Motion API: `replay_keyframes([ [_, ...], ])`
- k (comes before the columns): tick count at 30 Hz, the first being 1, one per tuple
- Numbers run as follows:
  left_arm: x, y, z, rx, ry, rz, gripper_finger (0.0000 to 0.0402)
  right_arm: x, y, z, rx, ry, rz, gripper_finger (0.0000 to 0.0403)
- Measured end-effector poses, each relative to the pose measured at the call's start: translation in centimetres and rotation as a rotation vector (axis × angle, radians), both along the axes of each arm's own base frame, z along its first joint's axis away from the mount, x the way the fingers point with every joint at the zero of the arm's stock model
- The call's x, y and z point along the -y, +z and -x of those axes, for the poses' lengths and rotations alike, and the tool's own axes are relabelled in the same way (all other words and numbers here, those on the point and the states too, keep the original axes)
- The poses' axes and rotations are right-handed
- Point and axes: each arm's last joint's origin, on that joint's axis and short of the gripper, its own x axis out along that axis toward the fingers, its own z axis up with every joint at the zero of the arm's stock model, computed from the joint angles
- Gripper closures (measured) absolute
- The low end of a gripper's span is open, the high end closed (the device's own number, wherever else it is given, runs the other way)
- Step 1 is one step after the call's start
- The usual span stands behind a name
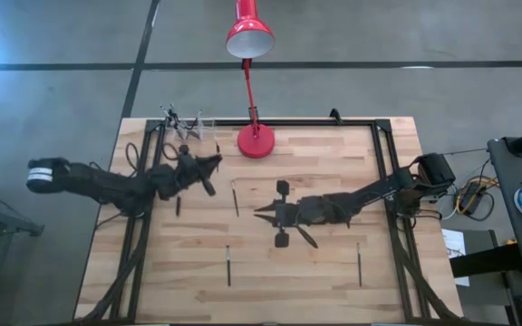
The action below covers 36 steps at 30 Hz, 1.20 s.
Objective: Pick & Place Makeup Supplies
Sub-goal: Put the makeup brush into the transparent organizer
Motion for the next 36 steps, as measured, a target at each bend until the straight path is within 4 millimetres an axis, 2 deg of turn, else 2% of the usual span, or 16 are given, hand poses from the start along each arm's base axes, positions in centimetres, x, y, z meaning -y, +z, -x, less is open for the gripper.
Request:
replay_keyframes([
  [8,-3.1,-0.5,0.9,0.002,0.129,0.020,0.0389,0.0,0.0,0.0,-0.002,0.003,0.015,0.0392],
  [18,-6.6,-0.2,2.7,0.058,0.378,0.032,0.0389,0.0,0.0,0.0,-0.003,0.005,0.023,0.0394],
  [36,-9.1,-0.3,4.5,0.064,0.609,0.024,0.0389,0.0,0.0,0.0,-0.002,0.005,0.023,0.0394],
])
